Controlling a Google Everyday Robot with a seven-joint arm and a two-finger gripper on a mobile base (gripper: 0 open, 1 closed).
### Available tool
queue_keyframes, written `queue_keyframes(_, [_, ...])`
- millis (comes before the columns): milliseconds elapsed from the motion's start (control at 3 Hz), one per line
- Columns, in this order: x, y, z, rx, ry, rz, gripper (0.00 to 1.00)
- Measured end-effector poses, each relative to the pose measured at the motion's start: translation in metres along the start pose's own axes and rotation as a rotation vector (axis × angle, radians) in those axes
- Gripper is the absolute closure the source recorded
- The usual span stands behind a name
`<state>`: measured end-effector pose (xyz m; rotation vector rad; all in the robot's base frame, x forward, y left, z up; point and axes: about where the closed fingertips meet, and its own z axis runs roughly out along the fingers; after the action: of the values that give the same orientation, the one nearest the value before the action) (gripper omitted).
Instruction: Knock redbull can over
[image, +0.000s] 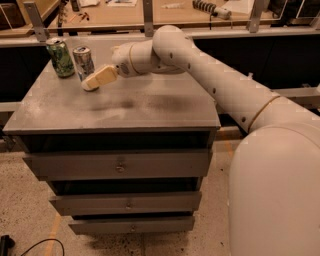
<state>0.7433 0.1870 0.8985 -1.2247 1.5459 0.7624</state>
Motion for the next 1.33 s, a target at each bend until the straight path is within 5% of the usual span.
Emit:
queue_keyframes(333, [-0.006, 0.004, 0.019, -0.029, -0.015, 0.031, 0.07])
queue_keyframes(667, [-0.008, 0.007, 0.039, -0.069, -0.033, 0.047, 0.25])
queue_keyframes(1333, [-0.008, 0.009, 0.046, -0.106, -0.002, 0.038, 0.79])
